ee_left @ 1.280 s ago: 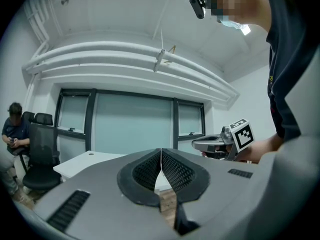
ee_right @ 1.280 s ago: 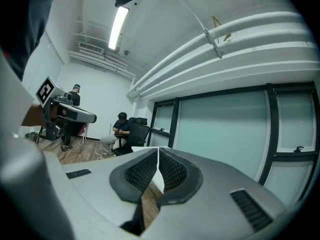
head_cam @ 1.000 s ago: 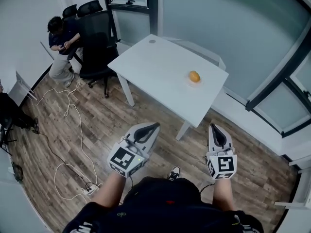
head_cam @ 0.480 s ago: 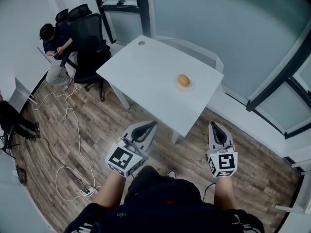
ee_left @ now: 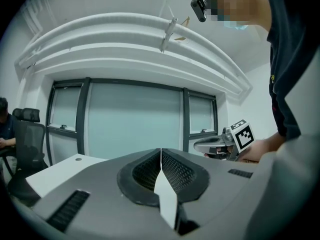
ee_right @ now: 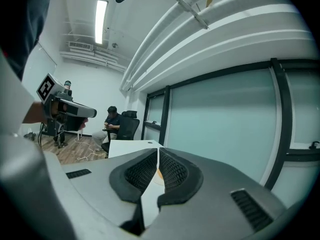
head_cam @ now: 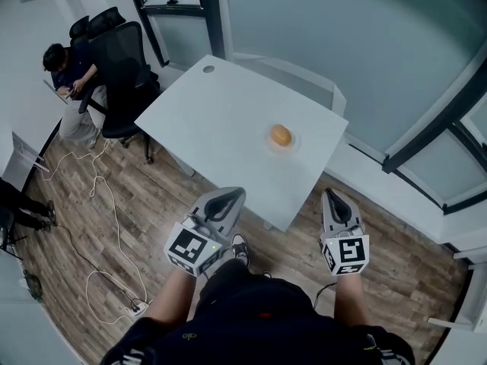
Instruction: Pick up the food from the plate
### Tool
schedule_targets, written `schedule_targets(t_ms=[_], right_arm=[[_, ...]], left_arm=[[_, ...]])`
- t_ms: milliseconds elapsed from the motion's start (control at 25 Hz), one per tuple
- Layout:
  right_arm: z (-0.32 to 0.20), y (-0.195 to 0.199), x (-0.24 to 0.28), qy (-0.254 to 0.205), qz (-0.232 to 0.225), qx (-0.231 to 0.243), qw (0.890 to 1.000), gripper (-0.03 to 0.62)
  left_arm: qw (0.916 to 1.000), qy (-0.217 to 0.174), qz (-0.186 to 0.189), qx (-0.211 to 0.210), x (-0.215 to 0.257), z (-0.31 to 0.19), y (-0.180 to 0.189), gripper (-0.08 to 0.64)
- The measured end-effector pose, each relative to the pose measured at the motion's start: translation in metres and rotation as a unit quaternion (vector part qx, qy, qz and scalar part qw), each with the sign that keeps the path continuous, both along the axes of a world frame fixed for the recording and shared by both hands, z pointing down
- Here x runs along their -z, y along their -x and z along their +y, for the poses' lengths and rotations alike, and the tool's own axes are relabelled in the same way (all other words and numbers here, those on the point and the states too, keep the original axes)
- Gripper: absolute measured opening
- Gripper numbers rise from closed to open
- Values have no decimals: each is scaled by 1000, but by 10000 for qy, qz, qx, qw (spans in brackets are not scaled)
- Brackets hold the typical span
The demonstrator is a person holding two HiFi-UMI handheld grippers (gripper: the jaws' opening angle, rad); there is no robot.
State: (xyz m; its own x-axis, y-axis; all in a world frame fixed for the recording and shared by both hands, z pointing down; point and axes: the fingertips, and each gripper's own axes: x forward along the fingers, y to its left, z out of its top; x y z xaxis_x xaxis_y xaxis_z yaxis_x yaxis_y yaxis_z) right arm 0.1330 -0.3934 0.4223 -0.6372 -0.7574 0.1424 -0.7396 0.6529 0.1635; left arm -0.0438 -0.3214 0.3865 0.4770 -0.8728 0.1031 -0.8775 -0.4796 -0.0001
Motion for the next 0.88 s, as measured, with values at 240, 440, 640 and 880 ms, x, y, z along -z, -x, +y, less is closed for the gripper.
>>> schedule_targets(t_ms=[240, 440, 640, 880], right_arm=[[-71, 48, -8, 117, 125, -73, 9998, 26], [-126, 96, -24, 358, 181, -267, 9988, 26], [-172, 131, -54, 669, 551, -317, 9957, 55], [-226, 151, -123, 1258, 1144, -105, 9854, 286]], left_arm=[[9997, 149, 160, -76, -8, -69, 46, 25], [9994, 271, 211, -67, -22, -122, 111, 26], [9982, 499, 322, -127, -44, -164, 149, 25], [9942, 925, 519, -201, -80, -186, 157, 25]])
